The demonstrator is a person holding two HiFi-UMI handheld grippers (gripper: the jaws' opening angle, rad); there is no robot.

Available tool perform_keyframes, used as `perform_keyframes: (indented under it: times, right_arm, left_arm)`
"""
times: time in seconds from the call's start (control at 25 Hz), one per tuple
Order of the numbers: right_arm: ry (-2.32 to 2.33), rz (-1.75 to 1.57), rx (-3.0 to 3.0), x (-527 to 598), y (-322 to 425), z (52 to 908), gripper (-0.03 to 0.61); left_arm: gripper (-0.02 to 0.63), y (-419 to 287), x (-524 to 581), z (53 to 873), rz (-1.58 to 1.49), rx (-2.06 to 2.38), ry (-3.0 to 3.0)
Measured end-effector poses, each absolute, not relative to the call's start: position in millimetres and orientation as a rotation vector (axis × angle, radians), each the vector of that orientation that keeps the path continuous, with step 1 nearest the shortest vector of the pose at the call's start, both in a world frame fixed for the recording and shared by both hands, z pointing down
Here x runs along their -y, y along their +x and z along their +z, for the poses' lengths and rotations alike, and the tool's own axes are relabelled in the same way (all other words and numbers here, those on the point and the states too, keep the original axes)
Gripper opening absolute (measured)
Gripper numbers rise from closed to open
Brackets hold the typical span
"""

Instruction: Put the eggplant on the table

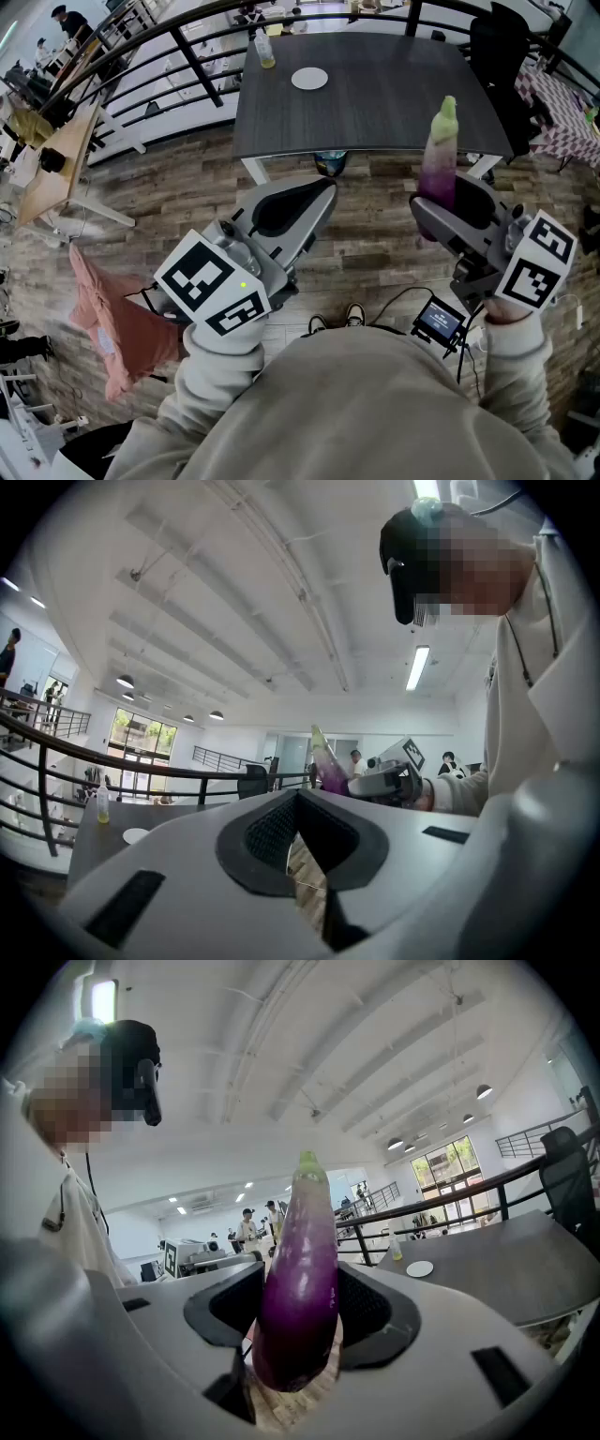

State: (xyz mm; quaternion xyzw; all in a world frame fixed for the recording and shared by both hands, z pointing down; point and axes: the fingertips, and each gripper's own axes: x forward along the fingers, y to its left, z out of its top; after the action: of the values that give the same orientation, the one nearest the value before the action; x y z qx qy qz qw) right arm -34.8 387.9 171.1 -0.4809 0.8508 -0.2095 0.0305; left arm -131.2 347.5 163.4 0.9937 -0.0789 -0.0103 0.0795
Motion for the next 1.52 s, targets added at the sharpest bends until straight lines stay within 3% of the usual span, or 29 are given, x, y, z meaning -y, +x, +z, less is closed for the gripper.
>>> perform_keyframes:
  times: [1.52]
  right_arm:
    - [-1.221,-0.709,-2.685,-383.9,20.8,176.3,0.245]
  left_arm:
    - [0.005,-76.9,-362.6,171.0,0.013,0.358,2.936]
